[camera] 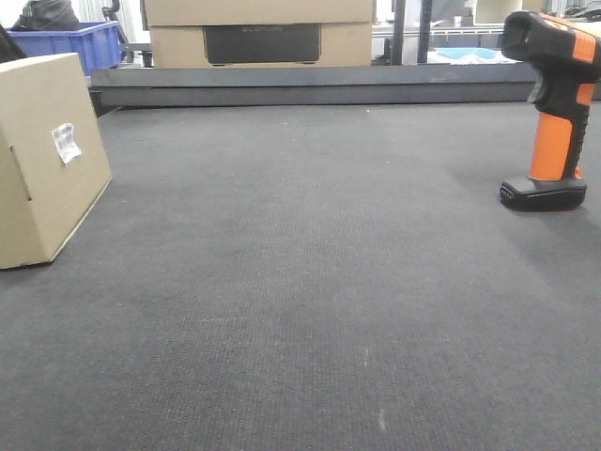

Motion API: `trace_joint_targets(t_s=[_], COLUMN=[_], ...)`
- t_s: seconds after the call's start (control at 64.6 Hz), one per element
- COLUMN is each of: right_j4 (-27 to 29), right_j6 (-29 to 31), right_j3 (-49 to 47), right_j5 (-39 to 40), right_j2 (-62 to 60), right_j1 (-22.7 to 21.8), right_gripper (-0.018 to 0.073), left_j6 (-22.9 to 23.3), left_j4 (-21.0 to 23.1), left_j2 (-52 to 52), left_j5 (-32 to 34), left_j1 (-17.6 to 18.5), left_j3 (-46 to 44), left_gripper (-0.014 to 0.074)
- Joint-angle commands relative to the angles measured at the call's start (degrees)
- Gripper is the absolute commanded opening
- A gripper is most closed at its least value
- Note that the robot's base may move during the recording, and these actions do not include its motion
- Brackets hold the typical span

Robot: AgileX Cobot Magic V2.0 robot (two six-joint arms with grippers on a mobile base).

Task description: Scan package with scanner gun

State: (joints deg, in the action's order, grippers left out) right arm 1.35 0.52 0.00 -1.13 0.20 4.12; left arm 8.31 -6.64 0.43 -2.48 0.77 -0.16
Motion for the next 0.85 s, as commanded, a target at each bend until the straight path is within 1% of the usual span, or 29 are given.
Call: trace_joint_targets(t_s=[0.0,0.294,0.836], right_j4=[0.09,0.09,0.09], right_j6=[0.29,0.29,0.29], right_j3=[0.0,0.0,0.0], right_j5=[1.55,1.66,1.66], right_j2=[-0.2,-0.2,-0.2], right_j1=[0.03,0.03,0.03], right_gripper=[-0.0162,-0.0162,-0.0162], left_j6=[-0.72,-0.72,-0.72], left_j4=[0.97,0.97,0.97], left_j2=[-0.43,-0.43,-0.43], left_j5=[-0.02,2.09,2.09], left_j1=[0.3,-0.18,-0.18], left_j3=[0.16,0.16,0.16], left_gripper=[-0.0111,-0.0111,-0.0111])
